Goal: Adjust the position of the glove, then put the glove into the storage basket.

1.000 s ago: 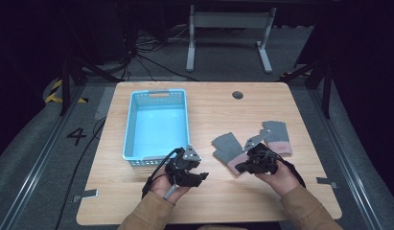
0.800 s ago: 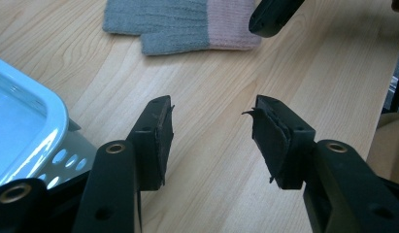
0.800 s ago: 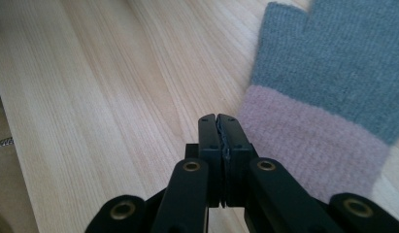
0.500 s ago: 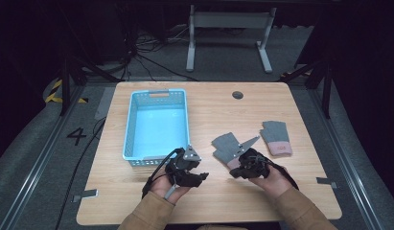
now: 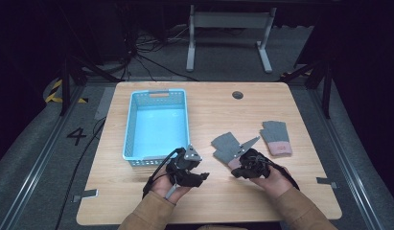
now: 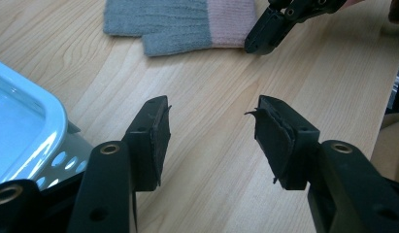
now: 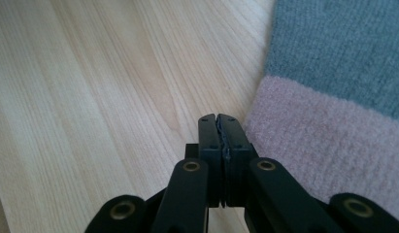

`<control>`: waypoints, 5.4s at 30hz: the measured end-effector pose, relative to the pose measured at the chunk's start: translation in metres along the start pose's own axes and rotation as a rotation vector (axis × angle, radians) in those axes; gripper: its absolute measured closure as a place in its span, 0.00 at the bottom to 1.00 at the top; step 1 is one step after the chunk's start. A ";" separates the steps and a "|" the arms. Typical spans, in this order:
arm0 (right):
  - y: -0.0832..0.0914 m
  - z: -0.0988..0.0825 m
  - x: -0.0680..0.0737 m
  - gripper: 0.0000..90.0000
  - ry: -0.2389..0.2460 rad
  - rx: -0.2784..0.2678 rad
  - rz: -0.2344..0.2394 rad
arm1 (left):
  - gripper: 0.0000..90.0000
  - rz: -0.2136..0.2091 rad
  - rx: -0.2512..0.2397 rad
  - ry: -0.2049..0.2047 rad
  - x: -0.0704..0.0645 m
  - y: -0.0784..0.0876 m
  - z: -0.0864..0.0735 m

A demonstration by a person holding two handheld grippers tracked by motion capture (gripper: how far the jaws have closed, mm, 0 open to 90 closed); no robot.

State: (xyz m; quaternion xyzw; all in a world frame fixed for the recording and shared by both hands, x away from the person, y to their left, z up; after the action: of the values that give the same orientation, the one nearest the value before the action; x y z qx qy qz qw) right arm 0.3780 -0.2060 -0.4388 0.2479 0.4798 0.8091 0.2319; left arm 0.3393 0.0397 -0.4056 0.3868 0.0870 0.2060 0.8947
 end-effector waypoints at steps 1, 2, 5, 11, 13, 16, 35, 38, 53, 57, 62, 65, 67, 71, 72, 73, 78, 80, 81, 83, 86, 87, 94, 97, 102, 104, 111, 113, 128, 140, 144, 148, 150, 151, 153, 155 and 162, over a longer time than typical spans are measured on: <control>0.000 -0.001 0.000 0.99 -0.006 0.001 -0.002 | 0.52 -0.001 0.000 -0.001 0.000 0.000 0.000; 0.001 -0.001 -0.002 0.99 -0.004 0.000 -0.005 | 0.52 -0.003 0.000 -0.005 0.000 0.000 0.001; 0.003 -0.003 -0.005 0.99 -0.016 -0.004 -0.012 | 0.52 -0.004 0.000 -0.008 0.000 -0.001 0.001; 0.006 -0.008 -0.012 0.99 -0.043 -0.008 -0.030 | 0.52 -0.009 -0.001 -0.010 0.002 -0.003 0.003; 0.008 -0.009 -0.014 0.99 -0.052 -0.011 -0.032 | 0.52 -0.009 0.000 -0.010 0.001 -0.003 0.004; 0.010 -0.011 -0.017 0.99 -0.064 -0.013 -0.044 | 0.52 -0.011 0.000 -0.011 0.002 -0.004 0.004; 0.021 -0.004 -0.016 0.99 -0.060 -0.067 -0.061 | 0.51 -0.006 -0.005 -0.006 0.004 -0.003 0.004; 0.023 0.010 -0.011 0.99 -0.050 -0.097 -0.051 | 0.51 0.001 -0.006 0.002 0.005 -0.001 0.003; 0.005 0.065 -0.023 0.99 -0.110 -0.173 -0.083 | 0.51 0.022 -0.025 0.037 0.015 0.010 -0.003; -0.006 0.075 -0.027 0.99 -0.115 -0.161 -0.087 | 0.51 0.022 -0.027 0.036 0.015 0.011 -0.003; -0.021 0.083 -0.027 0.99 -0.106 -0.136 -0.094 | 0.51 0.022 -0.027 0.038 0.016 0.011 -0.003; -0.028 0.085 -0.029 0.99 -0.109 -0.119 -0.096 | 0.51 0.020 -0.028 0.039 0.016 0.011 -0.003; -0.031 0.086 -0.031 0.99 -0.111 -0.111 -0.097 | 0.51 0.021 -0.024 0.039 0.016 0.011 -0.004; -0.036 0.085 -0.034 0.99 -0.118 -0.093 -0.100 | 0.51 0.019 -0.025 0.040 0.017 0.012 -0.005; -0.036 0.085 -0.034 0.99 -0.122 -0.088 -0.097 | 0.51 0.019 -0.025 0.041 0.017 0.012 -0.005; -0.037 0.085 -0.034 0.99 -0.123 -0.083 -0.093 | 0.51 0.019 -0.025 0.040 0.017 0.012 -0.005; -0.038 0.083 -0.032 0.99 -0.112 -0.070 -0.086 | 0.51 0.022 -0.029 0.045 0.016 0.012 -0.004; -0.038 0.081 -0.030 0.99 -0.111 -0.065 -0.082 | 0.51 0.022 -0.030 0.045 0.016 0.012 -0.004; -0.037 0.080 -0.029 0.99 -0.107 -0.061 -0.080 | 0.51 0.021 -0.031 0.042 0.016 0.011 -0.003; -0.036 0.078 -0.028 0.99 -0.100 -0.055 -0.076 | 0.51 0.022 -0.030 0.040 0.016 0.011 -0.003; -0.034 0.073 -0.026 0.99 -0.094 -0.049 -0.065 | 0.51 0.020 -0.031 0.036 0.016 0.010 -0.002; -0.034 0.071 -0.026 0.99 -0.101 -0.049 -0.056 | 0.51 0.020 -0.030 0.036 0.016 0.010 -0.002; -0.029 0.059 -0.024 0.99 -0.103 -0.046 -0.037 | 0.51 0.016 -0.028 0.027 0.016 0.008 0.001; -0.027 0.054 -0.023 0.99 -0.101 -0.045 -0.030 | 0.51 0.017 -0.033 0.020 0.014 0.007 0.003; -0.024 0.047 -0.021 0.99 -0.103 -0.046 -0.020 | 0.51 0.011 -0.028 0.014 0.015 0.005 0.006; -0.023 0.046 -0.020 0.99 -0.103 -0.048 -0.025 | 0.51 0.008 -0.026 0.009 0.015 0.004 0.006; -0.005 0.045 -0.014 0.93 -0.077 -0.142 -0.059 | 0.51 0.011 -0.031 0.010 0.015 0.005 0.007; 0.004 0.044 -0.014 0.89 -0.075 -0.173 -0.065 | 0.51 0.012 -0.035 0.010 0.015 0.006 0.008; 0.050 0.025 -0.034 0.99 -0.144 -0.266 -0.113 | 0.51 -0.001 -0.036 -0.003 0.015 0.003 0.011; 0.065 -0.006 -0.082 0.99 -0.292 -0.251 -0.220 | 0.51 -0.002 -0.037 0.000 0.018 0.003 0.011; 0.058 -0.017 -0.099 0.99 -0.345 -0.200 -0.240 | 0.51 -0.003 -0.035 0.004 0.018 0.003 0.010; 0.052 -0.024 -0.108 0.99 -0.372 -0.165 -0.243 | 0.51 -0.004 -0.039 0.004 0.018 0.003 0.010; 0.050 -0.027 -0.111 0.99 -0.387 -0.156 -0.247 | 0.51 -0.003 -0.040 0.003 0.018 0.002 0.011; 0.050 -0.028 -0.112 0.99 -0.387 -0.150 -0.247 | 0.51 -0.005 -0.040 0.000 0.019 0.002 0.011; 0.049 -0.030 -0.114 0.99 -0.396 -0.145 -0.245 | 0.51 -0.007 -0.040 0.002 0.019 0.002 0.012; 0.048 -0.033 -0.115 0.99 -0.400 -0.135 -0.252 | 0.51 -0.010 -0.040 -0.005 0.019 0.001 0.013; 0.050 -0.044 -0.121 0.98 -0.425 -0.109 -0.260 | 0.50 -0.019 -0.038 -0.013 0.019 -0.002 0.017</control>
State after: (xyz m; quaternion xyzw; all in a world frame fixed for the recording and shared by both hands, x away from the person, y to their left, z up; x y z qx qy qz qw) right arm 0.4372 -0.3308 -0.4340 0.3355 0.4037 0.7270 0.4427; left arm 0.3621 0.0354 -0.3951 0.3701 0.0809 0.1968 0.9043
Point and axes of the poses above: each handheld gripper's, and its own axes: y roughly backward along the jaws, z roughly out of its top, x roughly to its left, the point moved 1 cm from there along -y, roughly forward along the jaws, and after that the axes turned 10 degrees about -y, right-handed, at the moved point
